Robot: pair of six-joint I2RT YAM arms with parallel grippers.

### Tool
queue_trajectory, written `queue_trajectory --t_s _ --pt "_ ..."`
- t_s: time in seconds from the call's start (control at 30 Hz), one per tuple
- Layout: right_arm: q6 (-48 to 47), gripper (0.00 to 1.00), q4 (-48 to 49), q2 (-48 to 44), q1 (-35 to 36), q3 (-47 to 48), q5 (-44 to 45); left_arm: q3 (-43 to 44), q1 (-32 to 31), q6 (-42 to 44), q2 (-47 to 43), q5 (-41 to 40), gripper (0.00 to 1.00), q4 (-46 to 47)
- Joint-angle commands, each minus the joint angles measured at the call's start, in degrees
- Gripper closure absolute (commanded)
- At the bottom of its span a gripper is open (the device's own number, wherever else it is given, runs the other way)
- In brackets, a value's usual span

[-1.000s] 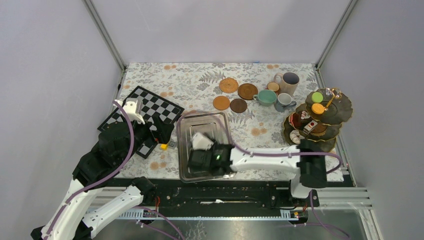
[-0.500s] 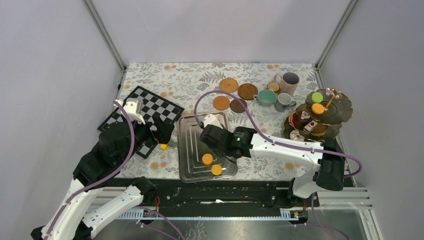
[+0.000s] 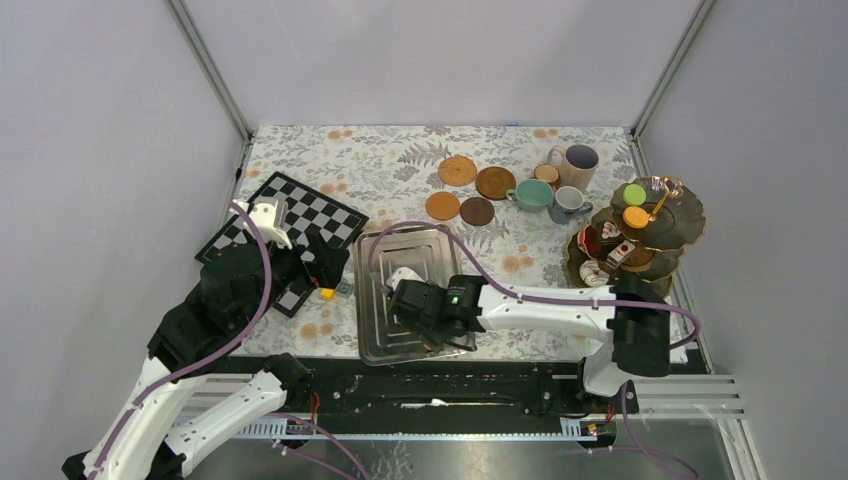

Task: Serve the afternoon tea

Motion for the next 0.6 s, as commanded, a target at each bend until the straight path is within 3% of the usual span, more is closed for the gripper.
queue_trajectory --t_s 0.0,0.57 --pt "-1.41 0.39 -3.27 2.09 1.55 0.30 2.32 -0.24 -0.26 0.32 -0.19 -0.68 0.01 1.81" --pt "-1.45 0.30 -4.76 2.65 3.58 -2.04 2.29 -0.16 -0.28 0.32 0.19 -0.48 0.01 1.80"
